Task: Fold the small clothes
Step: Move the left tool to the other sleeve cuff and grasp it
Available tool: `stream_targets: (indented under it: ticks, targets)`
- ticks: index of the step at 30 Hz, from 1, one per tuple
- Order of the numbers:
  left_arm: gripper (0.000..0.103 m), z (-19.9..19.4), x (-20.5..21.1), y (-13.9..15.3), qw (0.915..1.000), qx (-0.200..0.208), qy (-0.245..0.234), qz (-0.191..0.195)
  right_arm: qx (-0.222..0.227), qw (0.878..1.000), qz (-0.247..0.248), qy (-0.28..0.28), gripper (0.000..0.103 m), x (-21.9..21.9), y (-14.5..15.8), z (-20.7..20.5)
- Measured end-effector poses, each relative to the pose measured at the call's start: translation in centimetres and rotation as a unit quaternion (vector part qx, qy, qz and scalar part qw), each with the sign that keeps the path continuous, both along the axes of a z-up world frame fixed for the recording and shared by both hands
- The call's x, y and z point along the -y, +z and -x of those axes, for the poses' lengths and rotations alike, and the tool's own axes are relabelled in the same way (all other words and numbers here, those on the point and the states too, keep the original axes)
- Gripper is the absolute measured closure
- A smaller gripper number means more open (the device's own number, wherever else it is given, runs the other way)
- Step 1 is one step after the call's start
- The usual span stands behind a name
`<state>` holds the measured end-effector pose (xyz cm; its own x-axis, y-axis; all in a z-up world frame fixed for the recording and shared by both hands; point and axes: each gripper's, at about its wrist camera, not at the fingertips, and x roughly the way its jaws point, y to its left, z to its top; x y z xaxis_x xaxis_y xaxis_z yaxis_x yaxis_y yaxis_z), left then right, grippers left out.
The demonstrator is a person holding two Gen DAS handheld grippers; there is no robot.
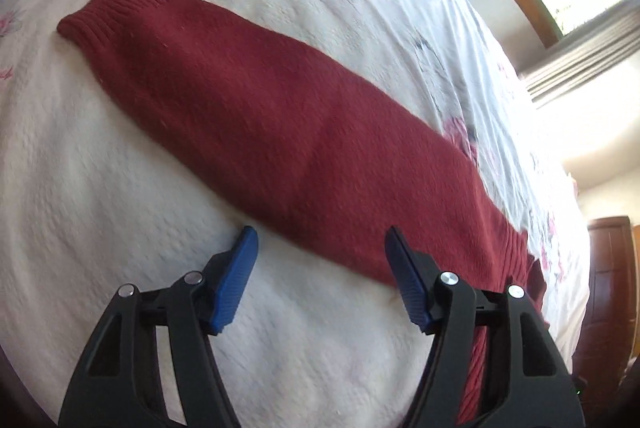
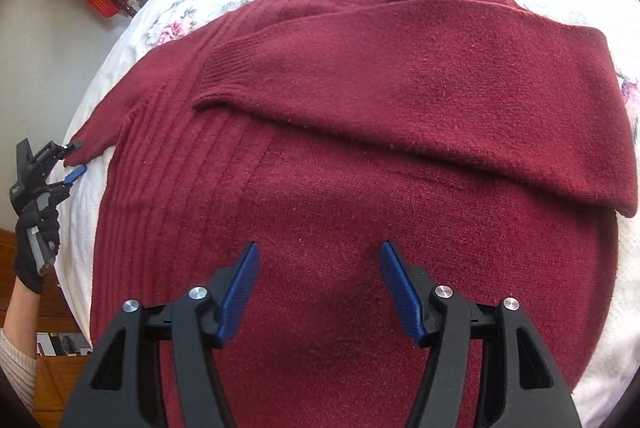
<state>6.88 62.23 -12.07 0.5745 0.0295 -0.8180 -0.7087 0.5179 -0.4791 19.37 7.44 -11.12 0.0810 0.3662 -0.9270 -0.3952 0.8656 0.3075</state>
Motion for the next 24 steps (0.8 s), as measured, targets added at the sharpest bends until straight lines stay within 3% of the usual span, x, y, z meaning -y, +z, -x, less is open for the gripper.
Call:
stream_targets:
  ticks: [5, 11, 17, 24]
  targets:
    - [0.044, 0.4, -4.1, -0.9, 0.9986, 0.025, 0.04, 0.024, -0.002, 1.0, 0.007, -0.006, 0.04, -0.3, -0.5, -0.4]
    - [0.047, 0.5, -6.8, -1.2, 0.9973, 0.041, 0.056, 0.024, 0.0, 1.0, 0.015, -0.005, 0.037, -0.9, -1.0, -0.5]
    - [0.052, 0.3, -7.7, -1.2, 0.9978, 0.031, 0.058, 0.007, 0.004, 1.0, 0.023, -0.001, 0.033, -1.7, -1.4, -0.7]
    - [0.092, -0.4, -7.6, -0.5, 0.9989, 0.002, 0.036, -0.03, 0.004, 1.0, 0.019, -0.001, 0.033, -1.4, -1.6, -0.8]
